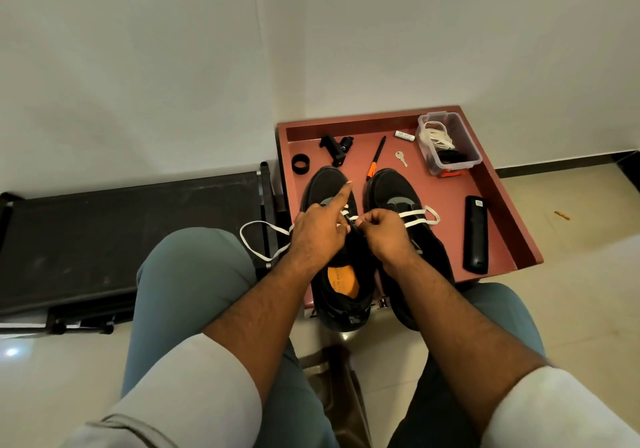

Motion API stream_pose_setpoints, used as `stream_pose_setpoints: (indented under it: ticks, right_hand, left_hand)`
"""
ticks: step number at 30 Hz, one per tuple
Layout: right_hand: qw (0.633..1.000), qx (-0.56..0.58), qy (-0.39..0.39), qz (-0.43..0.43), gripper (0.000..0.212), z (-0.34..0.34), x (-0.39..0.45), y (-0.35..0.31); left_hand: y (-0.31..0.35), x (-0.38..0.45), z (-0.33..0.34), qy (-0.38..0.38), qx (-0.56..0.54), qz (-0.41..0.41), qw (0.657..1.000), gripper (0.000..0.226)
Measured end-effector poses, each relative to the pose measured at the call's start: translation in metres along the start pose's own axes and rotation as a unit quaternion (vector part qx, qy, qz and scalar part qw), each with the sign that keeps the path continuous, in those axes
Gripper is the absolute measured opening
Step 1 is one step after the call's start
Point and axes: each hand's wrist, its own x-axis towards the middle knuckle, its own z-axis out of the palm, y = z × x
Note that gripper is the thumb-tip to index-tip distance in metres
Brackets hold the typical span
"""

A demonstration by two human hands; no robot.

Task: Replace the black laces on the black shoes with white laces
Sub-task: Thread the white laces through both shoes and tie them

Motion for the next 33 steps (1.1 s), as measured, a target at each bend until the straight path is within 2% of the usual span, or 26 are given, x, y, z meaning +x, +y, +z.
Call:
stream_pose_setpoints:
  ticks: [2,5,10,11,13,15,18,21,23,28,33]
  right_hand:
    - [1.000,-0.011,0.025,-0.003,0.016,-0.008,0.001,-0.003]
    - [0.992,0.073,0.098,0.031,0.016,-0.047,0.008,-0.006]
    - [0.928,0.178,0.314,0.091,0.018,-0.144,0.022,0.001]
    - [0.918,0.164,0.348,0.094,0.018,-0.156,0.022,0.006]
    - [0.920,0.035,0.384,0.067,0.020,-0.162,0.020,0.021]
    - [0.932,-0.107,0.345,-0.020,0.025,-0.144,0.011,0.029]
    - [0.934,-0.228,0.214,-0.173,0.027,-0.092,-0.003,0.023]
    - [0.880,-0.376,0.084,-0.279,0.026,-0.040,-0.007,0.007]
    - [0.850,-0.447,0.035,-0.277,0.024,-0.020,-0.007,0.000]
    - [0.862,-0.438,0.053,-0.251,0.021,-0.027,-0.005,-0.003]
    - [0.832,-0.500,-0.005,-0.241,0.024,-0.029,-0.006,-0.004]
  left_hand:
    - [-0.004,0.002,-0.003,0.001,0.003,-0.007,1.000,0.082]
    - [-0.008,0.003,-0.009,-0.005,-0.003,-0.013,1.000,0.071]
    - [-0.004,0.000,-0.011,0.009,0.036,-0.011,0.999,0.066]
    - [-0.003,0.000,-0.011,0.015,0.039,-0.008,0.999,0.065]
    - [-0.002,0.000,-0.011,0.021,0.046,-0.008,0.999,0.065]
    - [-0.002,0.001,-0.010,0.022,0.057,-0.008,0.998,0.066]
    - [-0.003,0.002,-0.008,0.019,0.073,-0.012,0.997,0.069]
    - [-0.003,0.001,-0.008,0.022,0.068,-0.017,0.997,0.074]
    - [-0.004,0.000,-0.008,0.026,0.065,-0.026,0.997,0.078]
    - [-0.004,0.001,-0.009,0.023,0.051,-0.059,0.997,0.087]
    - [0.001,0.000,-0.005,0.022,0.040,-0.070,0.996,0.089]
